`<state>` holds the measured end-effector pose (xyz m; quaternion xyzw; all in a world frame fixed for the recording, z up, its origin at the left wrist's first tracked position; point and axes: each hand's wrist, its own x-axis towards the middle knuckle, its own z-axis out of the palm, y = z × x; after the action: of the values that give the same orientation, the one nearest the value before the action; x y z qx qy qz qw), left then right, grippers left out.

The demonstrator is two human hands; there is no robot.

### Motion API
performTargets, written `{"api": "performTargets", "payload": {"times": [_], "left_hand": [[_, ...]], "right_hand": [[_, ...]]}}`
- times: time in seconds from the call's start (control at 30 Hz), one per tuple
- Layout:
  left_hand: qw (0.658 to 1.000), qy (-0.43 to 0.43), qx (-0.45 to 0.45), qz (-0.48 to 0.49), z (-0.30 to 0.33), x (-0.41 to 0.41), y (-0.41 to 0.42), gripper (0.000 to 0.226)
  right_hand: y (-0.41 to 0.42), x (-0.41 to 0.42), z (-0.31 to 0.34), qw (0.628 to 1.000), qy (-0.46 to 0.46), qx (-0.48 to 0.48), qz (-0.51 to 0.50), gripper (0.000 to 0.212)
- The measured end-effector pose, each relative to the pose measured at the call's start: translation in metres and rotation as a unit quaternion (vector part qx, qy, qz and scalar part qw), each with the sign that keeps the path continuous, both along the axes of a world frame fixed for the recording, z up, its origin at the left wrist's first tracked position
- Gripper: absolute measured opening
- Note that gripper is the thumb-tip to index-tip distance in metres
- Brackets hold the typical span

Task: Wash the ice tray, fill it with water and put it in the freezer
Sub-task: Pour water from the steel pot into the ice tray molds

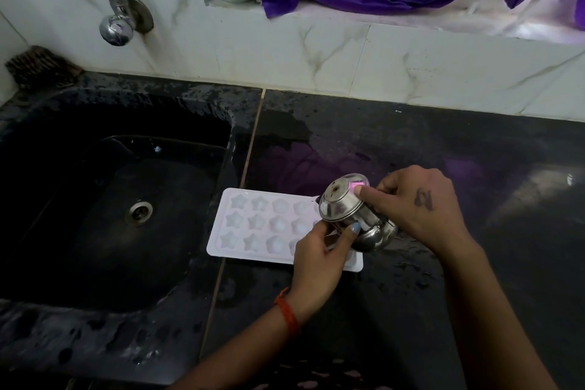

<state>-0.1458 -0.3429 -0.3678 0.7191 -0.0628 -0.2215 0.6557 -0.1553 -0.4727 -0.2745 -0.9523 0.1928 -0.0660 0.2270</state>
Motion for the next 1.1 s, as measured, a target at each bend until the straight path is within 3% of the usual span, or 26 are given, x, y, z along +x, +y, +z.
{"api": "performTargets", "payload": {"times": [0.27,0.77,1.1], "left_hand": [[1.000,0.003,0.003,0.006,-0.002,-0.001,-0.003,0.025],[0.994,-0.094,0.052,0.034,0.003,-0.001,-0.010,0.030],[0.998,-0.050,0.027,-0.016,0.001,-0.014,-0.023,0.026]], "right_hand": [[-0.003,0.000,-0.003,1.000,-0.013,-0.007,0.007,0.049],[-0.022,-0.014,-0.016,0.979,-0.074,0.180,-0.058,0.037],[-0.024,-0.023,-0.003,0.997,-0.023,0.055,-0.047,0.044]]}}
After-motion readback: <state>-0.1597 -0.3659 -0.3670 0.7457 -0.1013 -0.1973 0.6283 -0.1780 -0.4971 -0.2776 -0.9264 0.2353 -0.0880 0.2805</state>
